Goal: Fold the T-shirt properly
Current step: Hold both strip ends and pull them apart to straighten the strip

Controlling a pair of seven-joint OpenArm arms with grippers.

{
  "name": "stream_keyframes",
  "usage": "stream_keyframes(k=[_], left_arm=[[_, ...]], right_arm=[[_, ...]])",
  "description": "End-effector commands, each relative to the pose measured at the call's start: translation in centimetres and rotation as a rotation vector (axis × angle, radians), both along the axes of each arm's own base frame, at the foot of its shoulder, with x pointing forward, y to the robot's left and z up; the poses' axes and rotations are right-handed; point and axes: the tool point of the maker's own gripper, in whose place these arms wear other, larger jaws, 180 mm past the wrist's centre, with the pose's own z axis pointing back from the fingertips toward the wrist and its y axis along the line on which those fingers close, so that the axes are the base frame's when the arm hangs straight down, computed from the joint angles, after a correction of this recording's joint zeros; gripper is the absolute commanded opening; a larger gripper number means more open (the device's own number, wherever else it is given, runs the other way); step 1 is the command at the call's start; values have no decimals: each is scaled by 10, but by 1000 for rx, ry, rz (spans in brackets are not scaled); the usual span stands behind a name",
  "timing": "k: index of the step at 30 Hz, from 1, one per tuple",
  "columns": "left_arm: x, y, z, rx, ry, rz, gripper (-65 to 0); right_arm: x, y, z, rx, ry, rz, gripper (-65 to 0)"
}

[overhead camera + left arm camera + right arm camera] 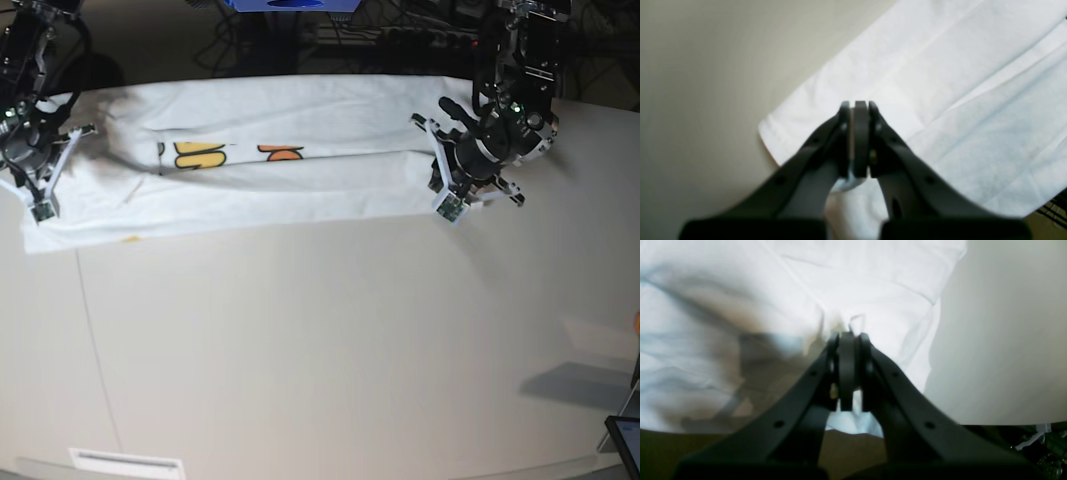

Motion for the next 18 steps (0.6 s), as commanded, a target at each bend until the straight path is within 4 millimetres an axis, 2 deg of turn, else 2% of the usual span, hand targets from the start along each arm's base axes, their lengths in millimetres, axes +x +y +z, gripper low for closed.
stream_keyframes(k=[1,10,14,18], left_arm=[[4,2,9,7,-33,-17,-650],[-2,16,8,63,-14,-46,-650],[-8,13,6,94,6,-167,-650],[-11,12,6,110,14,-218,-650]], right_arm=[[4,-5,9,-21,-26,-1,-646],[3,-4,7,-17,-21,-4,-644],[3,-4,6,-17,-21,-5,-644],[5,-4,7,-14,-24,-5,-644]])
